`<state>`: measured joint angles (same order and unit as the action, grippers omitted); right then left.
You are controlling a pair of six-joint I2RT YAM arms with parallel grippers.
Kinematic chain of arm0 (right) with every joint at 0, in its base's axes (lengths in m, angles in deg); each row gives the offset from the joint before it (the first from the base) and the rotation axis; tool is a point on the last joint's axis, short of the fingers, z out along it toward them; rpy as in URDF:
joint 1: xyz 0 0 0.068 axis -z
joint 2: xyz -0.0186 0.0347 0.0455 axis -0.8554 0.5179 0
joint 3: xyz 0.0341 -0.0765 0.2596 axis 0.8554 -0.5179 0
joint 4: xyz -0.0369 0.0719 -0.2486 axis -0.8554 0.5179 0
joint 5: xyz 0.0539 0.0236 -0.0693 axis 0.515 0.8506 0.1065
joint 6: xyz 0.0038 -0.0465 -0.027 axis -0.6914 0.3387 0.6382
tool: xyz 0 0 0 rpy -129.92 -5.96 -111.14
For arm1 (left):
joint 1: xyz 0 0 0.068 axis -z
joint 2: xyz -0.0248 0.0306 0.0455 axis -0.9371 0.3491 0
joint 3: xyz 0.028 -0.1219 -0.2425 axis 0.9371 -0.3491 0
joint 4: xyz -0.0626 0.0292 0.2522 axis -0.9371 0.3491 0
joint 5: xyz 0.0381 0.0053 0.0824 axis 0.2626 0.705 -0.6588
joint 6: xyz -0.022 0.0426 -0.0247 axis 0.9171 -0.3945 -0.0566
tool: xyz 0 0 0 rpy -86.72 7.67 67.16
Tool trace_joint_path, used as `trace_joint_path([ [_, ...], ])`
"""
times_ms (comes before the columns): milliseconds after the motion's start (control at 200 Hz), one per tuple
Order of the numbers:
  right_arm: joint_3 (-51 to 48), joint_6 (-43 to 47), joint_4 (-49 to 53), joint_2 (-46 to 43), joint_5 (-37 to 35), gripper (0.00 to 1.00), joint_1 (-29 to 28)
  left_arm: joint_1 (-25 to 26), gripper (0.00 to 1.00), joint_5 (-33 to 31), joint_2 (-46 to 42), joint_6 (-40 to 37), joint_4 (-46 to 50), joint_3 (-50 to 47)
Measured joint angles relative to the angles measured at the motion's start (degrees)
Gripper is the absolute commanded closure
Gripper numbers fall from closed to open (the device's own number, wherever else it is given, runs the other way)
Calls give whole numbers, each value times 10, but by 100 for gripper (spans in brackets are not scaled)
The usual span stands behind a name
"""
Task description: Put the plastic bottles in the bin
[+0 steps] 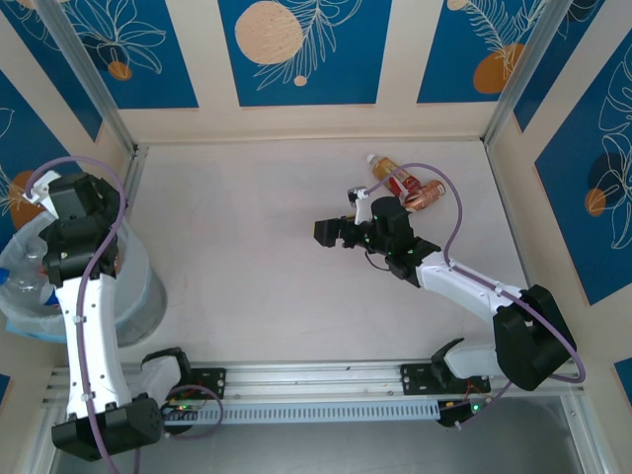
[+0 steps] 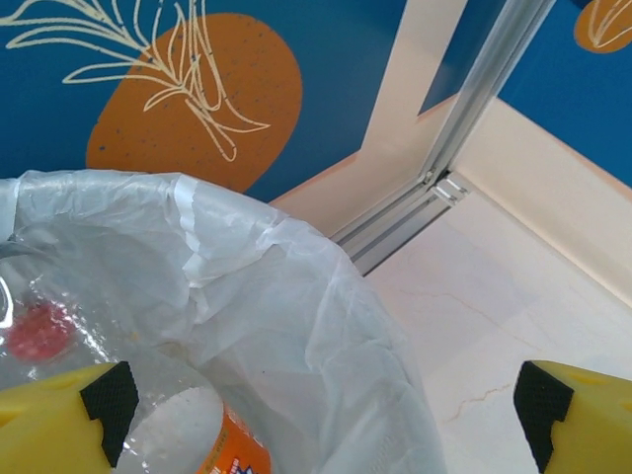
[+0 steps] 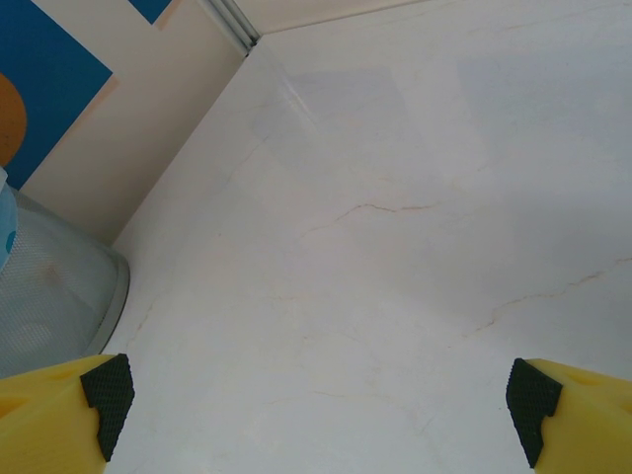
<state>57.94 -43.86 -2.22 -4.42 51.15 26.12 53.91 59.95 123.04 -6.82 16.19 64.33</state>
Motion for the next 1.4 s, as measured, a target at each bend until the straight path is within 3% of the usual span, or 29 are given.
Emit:
trace_joint_path([
  [310, 2, 0, 7, 1, -1, 1, 0, -42, 1, 8, 8, 30, 12, -27],
  [515, 9, 18, 32, 1, -20, 1, 3, -39, 1, 101, 2, 27, 12, -30],
  [590, 17, 25, 47, 1, -28, 1, 11, -11, 1, 130, -2, 17, 5, -24],
  [765, 50, 27, 97, 1, -57, 1, 68, 155, 1, 129, 14, -21, -5, 14],
  [890, 69, 21, 138, 2, -76, 1, 119, 219, 1, 135, 39, -37, -29, 18],
  [1180, 95, 10, 243, 34, -97, 1, 225, 247, 1, 173, 55, -72, -83, -14],
  [1400, 142, 28, 297, 85, -97, 1, 285, 247, 1, 272, 28, -97, -125, -64],
])
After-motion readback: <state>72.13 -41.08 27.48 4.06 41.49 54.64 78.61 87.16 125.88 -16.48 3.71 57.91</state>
